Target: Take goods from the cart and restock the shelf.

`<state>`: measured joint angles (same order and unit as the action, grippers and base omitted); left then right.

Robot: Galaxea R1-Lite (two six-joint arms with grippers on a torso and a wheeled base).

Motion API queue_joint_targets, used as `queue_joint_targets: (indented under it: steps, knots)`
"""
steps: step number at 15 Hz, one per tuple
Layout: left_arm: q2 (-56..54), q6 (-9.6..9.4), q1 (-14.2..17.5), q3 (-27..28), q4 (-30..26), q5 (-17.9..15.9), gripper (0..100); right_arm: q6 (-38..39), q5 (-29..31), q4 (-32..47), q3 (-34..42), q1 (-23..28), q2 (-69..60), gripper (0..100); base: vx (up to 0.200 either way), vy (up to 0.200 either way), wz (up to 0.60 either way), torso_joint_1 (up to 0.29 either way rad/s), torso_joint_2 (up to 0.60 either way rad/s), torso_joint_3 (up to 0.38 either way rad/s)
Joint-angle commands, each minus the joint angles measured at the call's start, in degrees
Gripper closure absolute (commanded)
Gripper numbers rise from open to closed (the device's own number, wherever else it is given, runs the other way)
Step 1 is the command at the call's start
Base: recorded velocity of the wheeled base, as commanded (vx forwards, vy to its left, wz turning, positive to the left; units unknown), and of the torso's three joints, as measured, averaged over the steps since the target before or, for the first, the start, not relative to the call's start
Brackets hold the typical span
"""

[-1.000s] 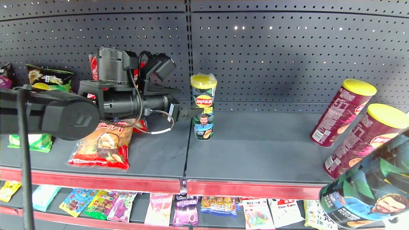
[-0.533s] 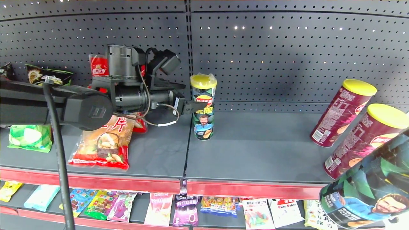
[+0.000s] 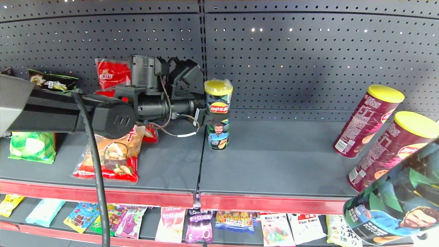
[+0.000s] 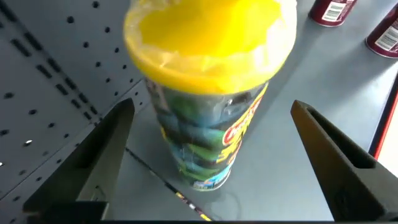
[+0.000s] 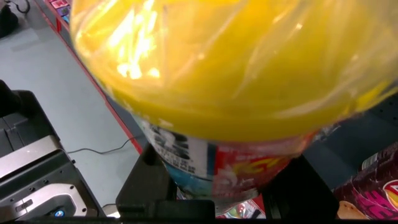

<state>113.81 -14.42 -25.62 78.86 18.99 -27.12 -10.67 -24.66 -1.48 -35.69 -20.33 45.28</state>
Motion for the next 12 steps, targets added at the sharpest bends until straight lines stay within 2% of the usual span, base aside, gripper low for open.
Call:
queue_joint_targets:
  steps: [1,5,6,12]
  knots:
    - [0.89,0.01,-0.57,0.77,-0.10,-0.74,0,-0.06,-0.04,-0.02,0.01,0.03,0.08,100,0.000,0.000,0.00,0.000,0.00,0.000]
    - [2.47,-0.08,-0.92,0.94,0.26,-2.58,0,0.03,-0.04,-0.02,0.01,0.12,0.25,100,0.000,0.000,0.00,0.000,0.00,0.000]
    - [2.73,-0.08,-0.92,1.30,0.17,-2.67,100,0.03,-0.04,-0.02,0.01,0.47,0.25,100,0.000,0.000,0.00,0.000,0.00,0.000]
    - [1.15,0.10,-1.80,0.24,0.17,-2.76,100,0.03,-0.04,-0.02,0.10,1.17,0.34,100,0.000,0.000,0.00,0.000,0.00,0.000]
